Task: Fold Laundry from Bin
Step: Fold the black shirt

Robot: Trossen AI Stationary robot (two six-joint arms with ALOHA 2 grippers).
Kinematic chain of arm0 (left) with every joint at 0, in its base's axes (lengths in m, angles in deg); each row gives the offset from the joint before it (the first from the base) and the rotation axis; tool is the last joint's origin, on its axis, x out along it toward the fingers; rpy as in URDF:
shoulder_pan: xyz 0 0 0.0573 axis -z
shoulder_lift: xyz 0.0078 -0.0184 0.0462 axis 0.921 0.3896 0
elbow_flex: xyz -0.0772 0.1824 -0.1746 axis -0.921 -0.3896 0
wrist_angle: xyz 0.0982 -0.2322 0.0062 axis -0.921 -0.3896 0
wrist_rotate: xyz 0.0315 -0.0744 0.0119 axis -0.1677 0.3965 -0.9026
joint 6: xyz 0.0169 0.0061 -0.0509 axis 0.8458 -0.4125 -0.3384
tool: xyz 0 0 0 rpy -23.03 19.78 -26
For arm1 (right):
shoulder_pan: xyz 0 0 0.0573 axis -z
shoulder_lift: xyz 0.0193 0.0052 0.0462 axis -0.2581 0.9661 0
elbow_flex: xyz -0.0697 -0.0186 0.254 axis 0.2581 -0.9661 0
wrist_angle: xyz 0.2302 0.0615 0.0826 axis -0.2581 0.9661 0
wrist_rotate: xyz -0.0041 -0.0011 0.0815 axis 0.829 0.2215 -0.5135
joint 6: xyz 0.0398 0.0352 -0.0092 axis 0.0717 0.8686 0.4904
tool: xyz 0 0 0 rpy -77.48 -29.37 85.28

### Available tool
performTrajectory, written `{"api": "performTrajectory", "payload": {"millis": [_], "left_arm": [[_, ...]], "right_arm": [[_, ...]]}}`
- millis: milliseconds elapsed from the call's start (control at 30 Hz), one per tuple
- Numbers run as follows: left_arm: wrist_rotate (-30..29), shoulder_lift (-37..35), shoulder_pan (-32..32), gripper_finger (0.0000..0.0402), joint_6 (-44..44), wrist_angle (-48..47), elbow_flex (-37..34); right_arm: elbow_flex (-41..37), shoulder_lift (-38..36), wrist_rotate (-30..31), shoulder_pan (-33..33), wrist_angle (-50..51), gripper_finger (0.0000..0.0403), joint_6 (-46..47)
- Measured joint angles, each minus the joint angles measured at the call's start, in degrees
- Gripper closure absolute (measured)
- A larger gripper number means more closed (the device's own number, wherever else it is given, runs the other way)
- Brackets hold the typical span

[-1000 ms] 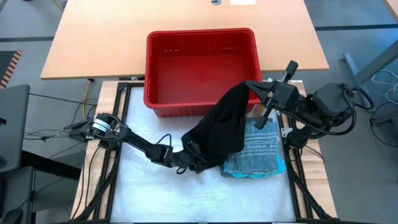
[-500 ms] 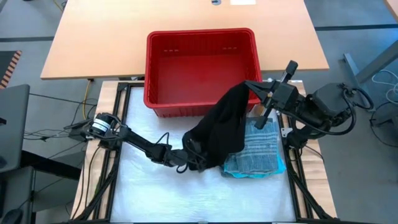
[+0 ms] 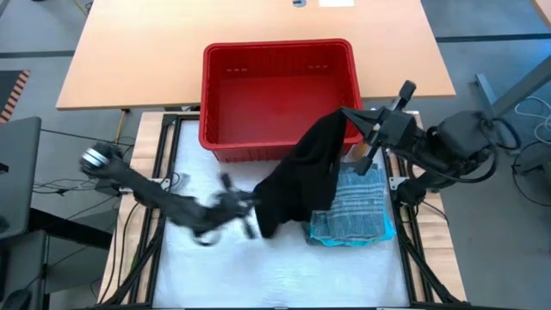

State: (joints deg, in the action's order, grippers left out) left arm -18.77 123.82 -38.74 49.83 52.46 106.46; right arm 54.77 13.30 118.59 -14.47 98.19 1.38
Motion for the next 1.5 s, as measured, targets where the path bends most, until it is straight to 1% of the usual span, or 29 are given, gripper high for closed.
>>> {"api": "performTrajectory", "payload": {"millis": [67,100,133,167,200,233,300,367,433,500,567,667,767,900,1067,1133,1167,1267,1367,1433,1467,1500], "left_arm": [[-2.5,-7.8,3.3,0.0401,6.3,0.9,0.5],[-2.6,-11.5,5.0,0.0401,8.7,0.8,0.9],[-2.1,-15.1,6.6,0.0401,10.1,0.8,1.5],[-0.3,-18.3,8.0,0.0401,10.5,0.8,2.0],[3.2,-21.4,9.4,0.0401,10.2,0.9,2.5],[7.9,-24.5,10.4,0.0401,8.8,0.9,2.9],[20.7,-29.5,11.8,0.0401,4.3,0.7,4.1],[33.2,-32.9,12.3,0.0401,1.8,0.9,6.0],[40.7,-34.3,12.8,0.0401,1.1,0.9,8.3],[44.4,-34.5,13.8,0.0401,1.2,0.6,10.8],[45.4,-33.6,15.0,0.0402,2.4,-2.1,13.1],[45.2,-31.1,15.8,0.0401,4.1,-6.2,16.8],[47.8,-28.0,16.0,0.0401,5.6,-9.4,21.2],[54.9,-23.8,16.0,0.0401,5.3,-13.1,28.3],[59.5,-16.9,16.6,0.0401,2.5,-19.9,35.6],[60.3,-14.1,17.7,0.0401,1.6,-23.1,37.9],[60.4,-12.9,18.4,0.0401,1.4,-24.2,39.1],[58.4,-10.1,20.9,0.0401,2.4,-27.5,43.5],[53.1,-7.8,23.5,0.0401,5.7,-31.9,48.4],[48.3,-6.4,24.8,0.0401,10.0,-34.5,51.8],[44.1,-6.0,25.3,0.0401,11.9,-35.3,53.3],[38.6,-5.8,25.9,0.0401,13.4,-36.0,54.7]], "right_arm": [[0.0,-0.2,0.1,-0.2,-3.6,0.0386,-1.9],[0.0,-0.2,0.2,-0.4,-6.2,0.0386,-3.0],[0.0,-0.2,0.2,-0.8,-8.9,0.0386,-4.3],[0.0,-0.2,0.0,-1.2,-11.7,0.0386,-5.4],[0.0,-0.2,0.0,-1.9,-14.9,0.0386,-6.3],[0.0,-0.2,0.0,-2.6,-18.0,0.0386,-6.5],[0.0,-0.2,0.2,-4.1,-23.0,0.0386,-5.7],[0.0,-0.4,1.2,-5.9,-25.8,0.0386,-4.4],[0.0,-0.8,2.2,-8.6,-25.8,0.0386,-2.1],[0.0,-1.0,4.0,-11.8,-24.3,0.0386,1.4],[0.0,-1.0,4.5,-15.0,-20.8,0.0386,4.9],[0.0,-0.9,4.5,-20.3,-13.9,0.0386,12.1],[0.0,-0.4,4.5,-24.2,-8.8,0.0386,19.5],[0.0,1.1,4.4,-29.6,-8.3,0.0386,24.4],[0.0,5.3,4.3,-34.9,-8.0,0.0386,27.8],[0.0,6.9,4.9,-36.7,-7.9,0.0386,27.8],[0.0,7.7,6.3,-37.2,-7.9,0.0386,27.8],[0.0,9.1,13.4,-37.7,-8.0,0.0386,27.8],[0.0,8.9,21.5,-36.2,-7.7,0.0386,27.8],[0.0,7.4,23.5,-34.1,-6.1,0.0386,27.8],[0.0,6.4,23.7,-32.8,-4.4,0.0386,27.9],[0.0,5.3,23.6,-31.5,-2.0,0.0386,28.6]]}}
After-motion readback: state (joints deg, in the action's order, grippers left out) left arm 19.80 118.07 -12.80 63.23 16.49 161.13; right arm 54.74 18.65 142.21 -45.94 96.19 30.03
